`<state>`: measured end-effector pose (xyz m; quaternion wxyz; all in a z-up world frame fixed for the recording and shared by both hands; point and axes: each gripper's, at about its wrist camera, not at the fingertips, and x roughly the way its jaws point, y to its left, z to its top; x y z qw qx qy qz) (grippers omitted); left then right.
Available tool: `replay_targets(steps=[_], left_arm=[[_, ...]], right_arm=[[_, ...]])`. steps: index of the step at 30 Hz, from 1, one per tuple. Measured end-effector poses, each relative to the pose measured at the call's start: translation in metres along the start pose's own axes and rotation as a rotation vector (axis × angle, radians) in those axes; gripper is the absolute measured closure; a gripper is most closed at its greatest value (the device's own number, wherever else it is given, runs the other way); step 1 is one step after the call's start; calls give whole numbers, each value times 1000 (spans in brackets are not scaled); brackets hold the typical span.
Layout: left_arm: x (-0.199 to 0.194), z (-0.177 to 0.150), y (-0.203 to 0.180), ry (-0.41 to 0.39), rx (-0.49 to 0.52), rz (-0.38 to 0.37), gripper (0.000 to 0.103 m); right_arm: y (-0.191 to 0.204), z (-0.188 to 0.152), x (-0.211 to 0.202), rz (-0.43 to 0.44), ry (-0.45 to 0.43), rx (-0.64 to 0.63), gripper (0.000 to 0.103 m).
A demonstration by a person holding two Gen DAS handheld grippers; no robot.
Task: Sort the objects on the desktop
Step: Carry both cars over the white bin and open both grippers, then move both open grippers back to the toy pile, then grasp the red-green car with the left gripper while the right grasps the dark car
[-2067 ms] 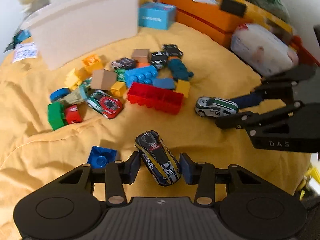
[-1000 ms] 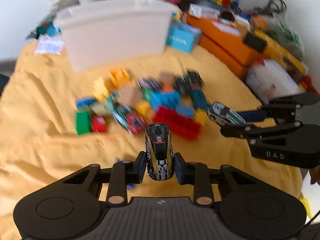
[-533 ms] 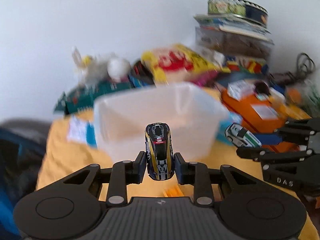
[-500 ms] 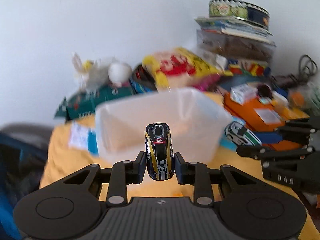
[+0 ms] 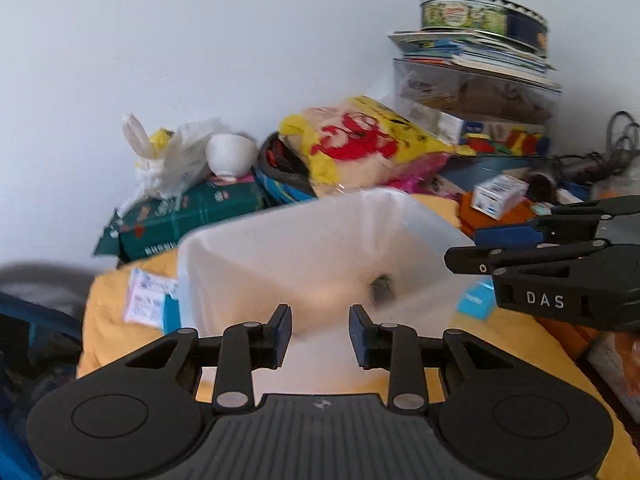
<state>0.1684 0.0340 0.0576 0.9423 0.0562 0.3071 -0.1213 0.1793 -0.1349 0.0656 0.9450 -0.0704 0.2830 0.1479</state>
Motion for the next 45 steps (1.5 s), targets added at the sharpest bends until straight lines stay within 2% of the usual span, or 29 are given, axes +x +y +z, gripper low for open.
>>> replay_targets(steps=[4,6,10,13,16,20,23,30,34,36,39,45], left_arm=[[-19,-47,-8,69,-49,-66,68],[-23,-72,-14,116,-61,-65,68],[-22,-116,-24,230,-156,-84,68],[-15,-136,-30,302,-224,-88,68],[-3,-148,-41,346,-251,-87,68],[16,-152,-46,373,-290,-66,64],[21,-151,-43,356,-316,-31,62],[23,-148,-35,357,-343,-6,62],[28,-149,-32,351,-378,6,58],[31,-147,-33,344,-362,9,61],[27,-149,-27,356,-351,-26,68],[-2,-167,-24,394,-284,-94,69]], right_arm=[[-1,-30,-17,35,43,16,68],[2,-51,-25,36,74,3,68],[4,-95,-38,43,155,25,68],[9,-122,-47,37,177,13,68],[14,-138,-51,37,204,4,68],[19,-146,-54,46,214,14,68],[24,-147,-59,51,198,-2,66],[36,-147,-61,80,176,-39,65],[41,-144,-62,82,162,-51,63],[44,-143,-60,86,167,-55,63],[47,-140,-61,88,157,-73,63],[52,-122,-40,87,137,-81,63]])
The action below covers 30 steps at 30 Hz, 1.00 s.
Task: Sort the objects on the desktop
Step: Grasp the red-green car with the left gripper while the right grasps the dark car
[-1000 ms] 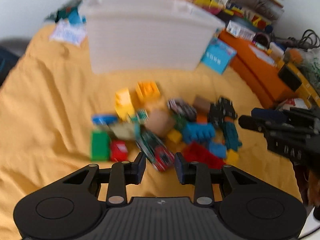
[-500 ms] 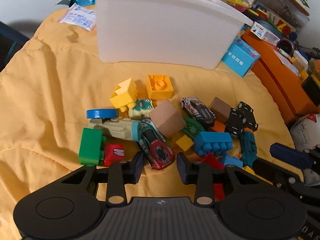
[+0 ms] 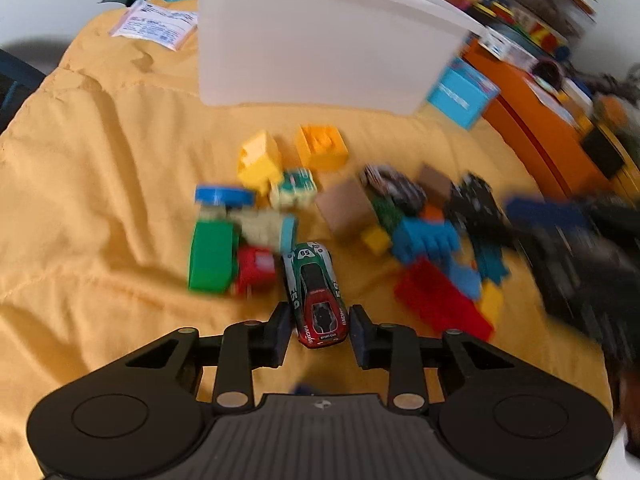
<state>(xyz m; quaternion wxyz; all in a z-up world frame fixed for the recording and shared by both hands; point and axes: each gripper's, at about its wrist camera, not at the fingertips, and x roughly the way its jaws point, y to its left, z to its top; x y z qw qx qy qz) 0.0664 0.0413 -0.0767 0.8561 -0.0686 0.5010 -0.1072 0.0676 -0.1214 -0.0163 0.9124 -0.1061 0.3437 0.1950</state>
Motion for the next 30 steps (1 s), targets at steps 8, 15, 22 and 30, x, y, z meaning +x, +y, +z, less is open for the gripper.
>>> replay_targets(steps=[8,15,22,30], left_arm=[[-12,-22,-1,1,51,16,70],[-13,-24,1,-2,61,15,70],[-13,-23,-3,-9,75,19,70],[-41,-17,-14,-77,105,-8,71]], right_arm=[[-12,17,56,16,127,146,68],[-12,16,73,37,155,203,67],[-14,20,86,-2,171,191,69],[-12,23,15,1,53,123,70]])
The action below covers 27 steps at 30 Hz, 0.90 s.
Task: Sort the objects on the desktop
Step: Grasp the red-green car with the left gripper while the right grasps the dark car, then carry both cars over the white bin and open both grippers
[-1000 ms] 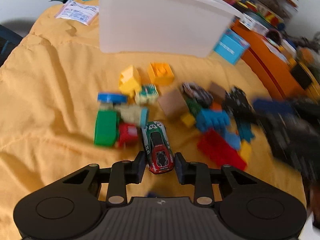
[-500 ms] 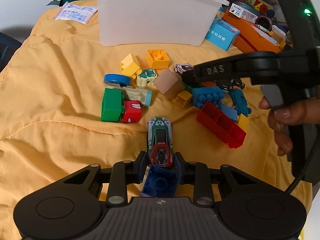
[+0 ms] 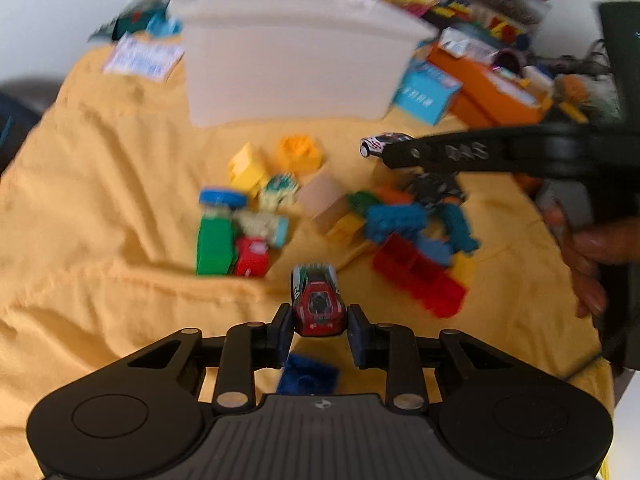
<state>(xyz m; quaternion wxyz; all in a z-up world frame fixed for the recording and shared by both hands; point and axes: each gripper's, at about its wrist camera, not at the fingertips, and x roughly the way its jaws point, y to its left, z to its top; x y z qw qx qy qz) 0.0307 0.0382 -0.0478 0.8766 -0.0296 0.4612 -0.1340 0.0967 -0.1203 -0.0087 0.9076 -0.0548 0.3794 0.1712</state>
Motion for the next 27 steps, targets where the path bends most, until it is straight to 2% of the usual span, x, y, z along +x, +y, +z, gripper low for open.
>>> replay_targets(steps=[3,6,11,14,17,19,22,23,24,25,27], left_arm=[[-17,-2,-11,-4,34,-37,71],[-25,-19,-22,30,68,-69,71],[-9,-64,-27,167,74,-94,70],[-13,-72,-34,139,128,-63,70],[-11,-70,-35,131,108,-59,67],[-10,-68,-38,122,107,-54,65],[-6,-65,-42,114,102,-47,65],[-5,-65,-41,112,98,-48,65],[-5,-65,-41,110,94,-46,71],[-4,-65,-41,106,93,-42,71],[-2,-65,-41,101,99,-44,71]], right_arm=[[0,-14,-41,42,-18,-34,70],[0,-42,-66,66,35,-44,70],[3,-106,-68,90,194,-64,70],[6,-127,-59,87,248,-60,69],[8,-126,-60,87,226,-54,67],[9,-121,-58,85,206,-57,61],[6,-119,-52,77,206,-43,61],[6,-119,-49,84,208,-36,61],[4,-120,-48,89,212,-35,65],[4,-122,-45,86,230,-47,70],[6,-125,-47,79,224,-87,70]])
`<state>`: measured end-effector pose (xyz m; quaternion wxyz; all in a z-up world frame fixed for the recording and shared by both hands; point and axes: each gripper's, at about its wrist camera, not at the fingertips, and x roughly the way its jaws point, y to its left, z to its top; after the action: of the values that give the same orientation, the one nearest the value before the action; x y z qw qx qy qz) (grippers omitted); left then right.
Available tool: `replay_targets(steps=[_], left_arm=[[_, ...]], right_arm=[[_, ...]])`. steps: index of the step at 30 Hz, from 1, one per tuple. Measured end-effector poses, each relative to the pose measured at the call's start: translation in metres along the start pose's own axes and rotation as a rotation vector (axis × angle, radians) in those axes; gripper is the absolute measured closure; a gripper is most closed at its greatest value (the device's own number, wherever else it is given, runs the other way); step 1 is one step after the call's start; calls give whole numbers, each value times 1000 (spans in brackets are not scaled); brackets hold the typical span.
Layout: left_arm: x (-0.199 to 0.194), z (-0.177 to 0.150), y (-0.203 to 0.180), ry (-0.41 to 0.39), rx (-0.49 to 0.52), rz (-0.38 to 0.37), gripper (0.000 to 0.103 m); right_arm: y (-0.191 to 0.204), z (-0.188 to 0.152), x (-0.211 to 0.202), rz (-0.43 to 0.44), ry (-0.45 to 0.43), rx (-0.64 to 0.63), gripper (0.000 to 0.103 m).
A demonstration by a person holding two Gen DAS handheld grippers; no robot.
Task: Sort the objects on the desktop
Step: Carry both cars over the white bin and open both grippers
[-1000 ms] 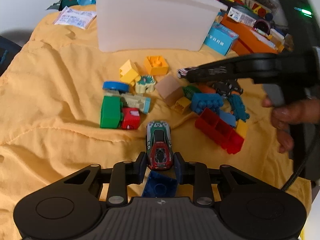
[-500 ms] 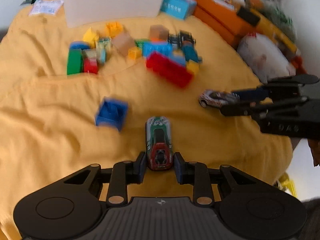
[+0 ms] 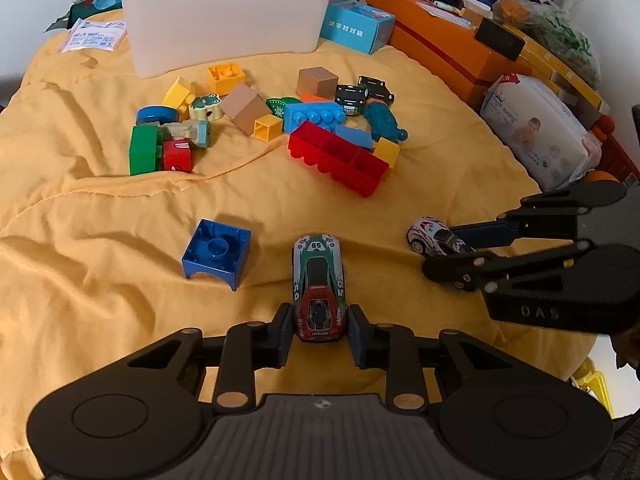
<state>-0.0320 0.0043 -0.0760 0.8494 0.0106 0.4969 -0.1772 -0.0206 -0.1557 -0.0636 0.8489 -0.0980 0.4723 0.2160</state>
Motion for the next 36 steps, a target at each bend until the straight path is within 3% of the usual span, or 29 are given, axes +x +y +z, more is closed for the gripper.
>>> replay_targets(steps=[7,15,20,26,31,36], left_arm=[[-8,6,-1,-35,19,12,71],[-42,30,-2,-162,28,41,71],[-57,63,8,-258,27,78,71],[-73,120,26,-379,45,140,71],[-72,181,42,-468,63,202,71],[-45,236,63,-480,55,254,71]], right_arm=[[1,8,-9,-5,-25,-33,70],[-6,33,-28,-4,-123,-9,70],[-15,55,-26,-20,-163,-14,70],[-28,113,-35,-54,-288,-19,70],[-43,187,-41,-108,-428,-11,70],[-65,245,-16,-139,-482,53,69]])
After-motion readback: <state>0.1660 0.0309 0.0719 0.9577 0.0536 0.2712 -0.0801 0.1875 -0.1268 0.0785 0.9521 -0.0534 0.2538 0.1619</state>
